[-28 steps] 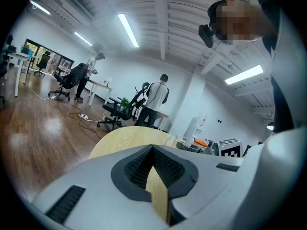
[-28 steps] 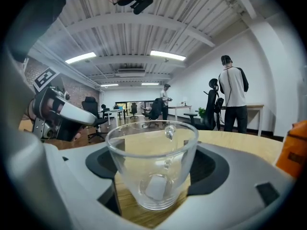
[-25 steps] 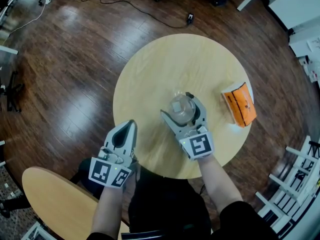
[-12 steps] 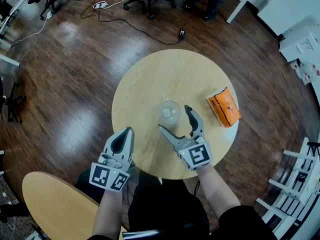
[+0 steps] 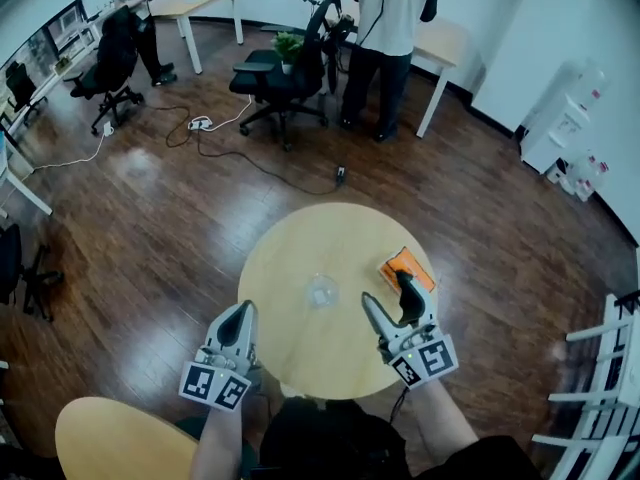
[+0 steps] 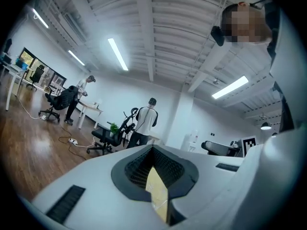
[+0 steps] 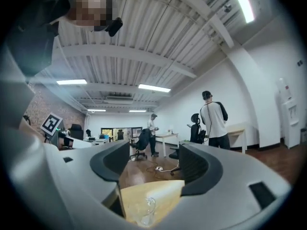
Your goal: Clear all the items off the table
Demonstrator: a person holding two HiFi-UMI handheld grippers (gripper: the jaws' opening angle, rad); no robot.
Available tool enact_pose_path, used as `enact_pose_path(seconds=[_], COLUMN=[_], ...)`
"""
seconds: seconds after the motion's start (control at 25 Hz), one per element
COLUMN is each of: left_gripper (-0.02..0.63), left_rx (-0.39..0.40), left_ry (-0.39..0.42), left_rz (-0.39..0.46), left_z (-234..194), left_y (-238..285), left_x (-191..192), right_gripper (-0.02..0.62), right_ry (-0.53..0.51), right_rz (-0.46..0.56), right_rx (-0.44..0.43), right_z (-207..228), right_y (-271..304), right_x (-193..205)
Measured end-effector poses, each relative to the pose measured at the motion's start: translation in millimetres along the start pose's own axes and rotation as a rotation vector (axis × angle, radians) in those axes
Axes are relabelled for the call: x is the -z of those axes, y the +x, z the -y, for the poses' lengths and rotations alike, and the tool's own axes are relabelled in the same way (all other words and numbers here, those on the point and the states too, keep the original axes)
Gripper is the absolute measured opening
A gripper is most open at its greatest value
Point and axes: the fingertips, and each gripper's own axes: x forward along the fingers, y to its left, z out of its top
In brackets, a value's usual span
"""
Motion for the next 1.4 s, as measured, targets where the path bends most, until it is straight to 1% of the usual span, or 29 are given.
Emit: enact_pose_path(seconds=[0.08, 0.16, 0.24, 0.28, 0.32, 0.36, 0.4, 0.44, 0.48, 0.52, 0.56, 0.64, 0.76, 0.92, 1.08, 1.4], left_gripper=[0.002, 0.002, 0.002, 0.002, 0.002, 0.002, 0.002, 0.002, 0.002, 0.002, 0.002, 0.002, 0.002, 0.002, 0.002, 0.002], left_rx=[0.003, 0.027, 0.052, 0.059, 0.065, 0.070, 0.075, 0.077, 0.077, 0.074, 0.069, 0.054, 0.033, 0.017, 0.012, -0.026], left_ry=[0.015, 0.026, 0.031, 0.032, 0.034, 0.037, 0.041, 0.045, 0.049, 0.052, 0.052, 0.045, 0.033, 0.032, 0.032, 0.034], left_rz=[0.010, 0.040, 0.067, 0.074, 0.077, 0.079, 0.079, 0.077, 0.073, 0.069, 0.067, 0.077, 0.097, 0.076, 0.089, 0.105], left_z=[-2, 0, 6, 9, 10, 9, 8, 7, 6, 4, 2, -3, -9, -10, -10, -22], left_y=[-3, -2, -2, -5, -7, -10, -12, -15, -19, -22, -26, -31, -35, -43, -44, -51], left_x=[-14, -27, -38, -41, -43, -44, -45, -45, -44, -43, -42, -45, -51, -44, -50, -54], right_gripper=[0.278, 0.234, 0.226, 0.211, 0.180, 0.137, 0.131, 0.089, 0.062, 0.017, 0.003, 0.003, 0.003, 0.002, 0.002, 0.002], right_ry=[0.021, 0.025, -0.013, -0.042, -0.070, -0.092, -0.101, -0.098, -0.086, -0.071, -0.057, -0.040, -0.048, -0.032, 0.016, -0.001], right_rz=[0.053, 0.103, 0.114, 0.106, 0.095, 0.081, 0.070, 0.062, 0.060, 0.061, 0.065, 0.080, 0.092, 0.067, 0.073, 0.070], right_rx=[0.040, 0.063, 0.074, 0.082, 0.093, 0.105, 0.117, 0.128, 0.137, 0.145, 0.149, 0.150, 0.147, 0.163, 0.167, 0.148], right_z=[5, 9, 7, 5, 3, 1, 1, 1, 2, 4, 5, 9, 10, 12, 17, 14], right_y=[-10, -18, -29, -35, -40, -44, -48, -51, -55, -59, -63, -68, -67, -68, -65, -57], right_x=[-26, -49, -62, -64, -64, -61, -59, -56, -54, -54, -55, -63, -73, -62, -59, -58])
